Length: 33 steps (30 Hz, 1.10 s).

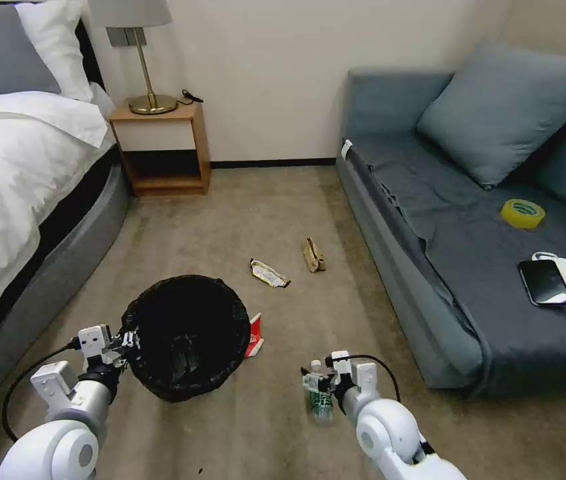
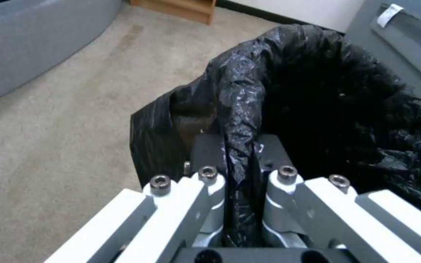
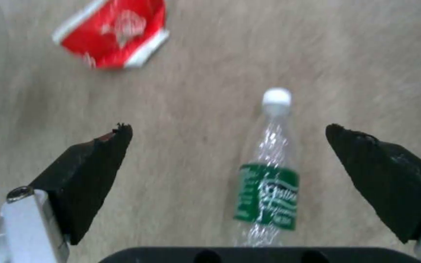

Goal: Pick up the trash bin, then pick up the garbage on the floor and place it into the trash bin.

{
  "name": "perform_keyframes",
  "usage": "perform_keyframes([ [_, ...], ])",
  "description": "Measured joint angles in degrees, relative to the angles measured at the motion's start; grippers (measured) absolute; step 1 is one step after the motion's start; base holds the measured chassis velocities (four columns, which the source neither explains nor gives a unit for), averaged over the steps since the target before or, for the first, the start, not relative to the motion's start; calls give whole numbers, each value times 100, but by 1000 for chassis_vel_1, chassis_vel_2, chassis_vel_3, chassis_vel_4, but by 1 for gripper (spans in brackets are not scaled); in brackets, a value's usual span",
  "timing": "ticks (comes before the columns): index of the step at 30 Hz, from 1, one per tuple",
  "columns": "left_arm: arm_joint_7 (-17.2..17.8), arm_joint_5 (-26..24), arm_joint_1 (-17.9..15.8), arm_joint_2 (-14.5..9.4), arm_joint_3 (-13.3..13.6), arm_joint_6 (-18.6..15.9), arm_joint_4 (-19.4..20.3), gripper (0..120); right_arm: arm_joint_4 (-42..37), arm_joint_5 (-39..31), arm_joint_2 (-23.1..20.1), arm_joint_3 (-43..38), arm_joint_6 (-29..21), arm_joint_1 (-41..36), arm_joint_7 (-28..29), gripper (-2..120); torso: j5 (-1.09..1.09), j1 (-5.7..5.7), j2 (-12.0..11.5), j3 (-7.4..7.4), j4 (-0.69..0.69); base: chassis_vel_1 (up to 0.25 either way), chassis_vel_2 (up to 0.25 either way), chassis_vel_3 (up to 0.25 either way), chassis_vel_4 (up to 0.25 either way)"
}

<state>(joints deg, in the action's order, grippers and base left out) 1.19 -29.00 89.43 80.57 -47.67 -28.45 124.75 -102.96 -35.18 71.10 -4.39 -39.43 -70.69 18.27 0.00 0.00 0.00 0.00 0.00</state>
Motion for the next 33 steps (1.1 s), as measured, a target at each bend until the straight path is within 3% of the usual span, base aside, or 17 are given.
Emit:
perform_keyframes([
  [2, -31, -31, -2, -10, -42, 21, -50, 5, 276, -525, -26, 184, -272, 328, 268, 100, 1, 0, 0, 0, 0, 0, 0, 0, 0],
  [9, -108, -43, 29, -13, -110, 90, -112, 5, 910, -1079, -119, 443, -341, 808, 402, 100, 0, 0, 0, 0, 1, 0, 0, 0, 0],
  [31, -222, -115, 48, -53, -234, 258, -327, 5, 2304, -487, 10, 888, -284, 1310, -5, 100, 0, 0, 0, 0, 0, 0, 0, 0, 0],
  [33, -232, -114, 50, -51, -254, 289, -370, 5, 2487, -375, 43, 945, -281, 1374, -108, 95, 0, 0, 0, 0, 0, 0, 0, 0, 0],
])
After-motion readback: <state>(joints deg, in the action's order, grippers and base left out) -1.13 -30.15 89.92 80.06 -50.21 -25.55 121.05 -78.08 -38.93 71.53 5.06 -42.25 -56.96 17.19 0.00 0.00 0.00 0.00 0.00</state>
